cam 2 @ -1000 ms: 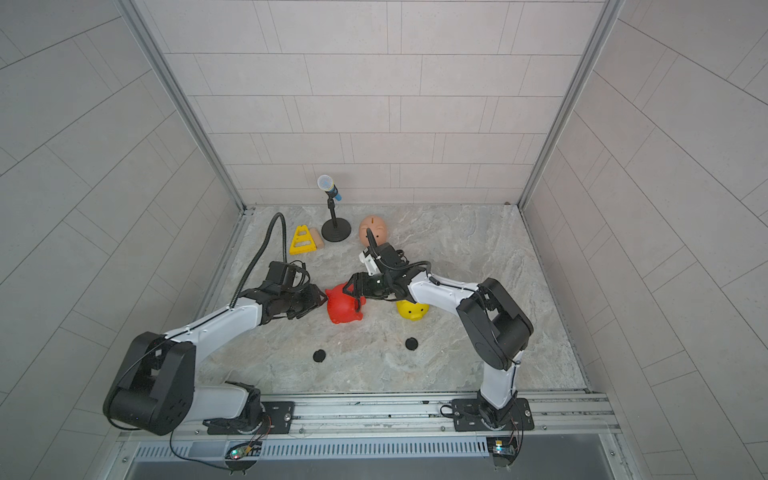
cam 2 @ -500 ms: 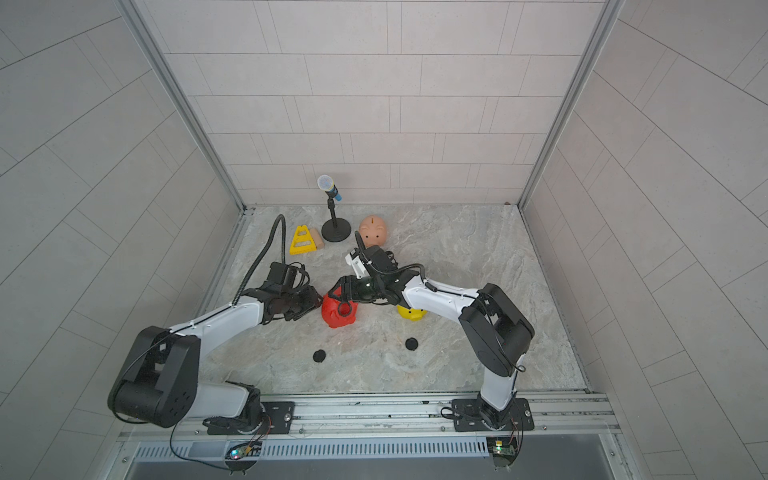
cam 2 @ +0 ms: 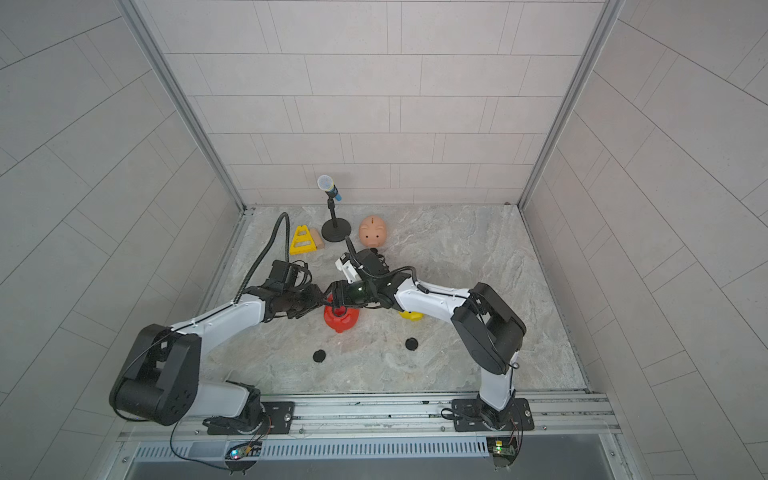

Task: Close piggy banks
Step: Adjust the piggy bank at the center of the board, then move the knob to the center of the board.

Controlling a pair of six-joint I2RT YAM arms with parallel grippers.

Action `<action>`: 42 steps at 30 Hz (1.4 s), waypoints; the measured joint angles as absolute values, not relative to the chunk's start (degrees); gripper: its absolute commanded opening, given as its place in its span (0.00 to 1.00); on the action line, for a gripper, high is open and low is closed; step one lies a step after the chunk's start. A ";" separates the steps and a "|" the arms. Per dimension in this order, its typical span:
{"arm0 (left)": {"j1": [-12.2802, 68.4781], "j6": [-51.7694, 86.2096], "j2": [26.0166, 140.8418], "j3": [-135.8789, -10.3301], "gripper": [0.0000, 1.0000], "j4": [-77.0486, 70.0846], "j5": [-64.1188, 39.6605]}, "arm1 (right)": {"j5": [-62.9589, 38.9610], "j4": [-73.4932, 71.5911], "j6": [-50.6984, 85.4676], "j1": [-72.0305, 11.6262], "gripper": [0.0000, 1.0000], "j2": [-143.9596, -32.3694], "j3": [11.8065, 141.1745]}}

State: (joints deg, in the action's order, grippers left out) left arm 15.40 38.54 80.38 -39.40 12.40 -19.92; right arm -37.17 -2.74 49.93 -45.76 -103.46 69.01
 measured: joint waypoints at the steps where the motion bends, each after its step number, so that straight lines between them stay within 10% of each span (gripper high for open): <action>1: 15.40 38.52 80.38 -39.40 0.56 12.49 -19.84 | -37.06 -2.33 49.74 -45.74 0.65 -103.44 69.23; 13: 14.44 38.59 73.97 -41.52 0.64 19.27 -15.62 | -32.53 6.55 44.49 -45.17 0.64 -99.42 72.10; 25: 12.91 35.29 42.89 -47.55 0.66 33.65 -4.82 | -20.49 15.92 38.46 -54.59 0.46 -86.67 68.03; 42: 12.88 27.07 20.25 -49.58 0.66 47.09 7.84 | -1.26 28.64 37.10 -71.81 0.28 -107.42 80.93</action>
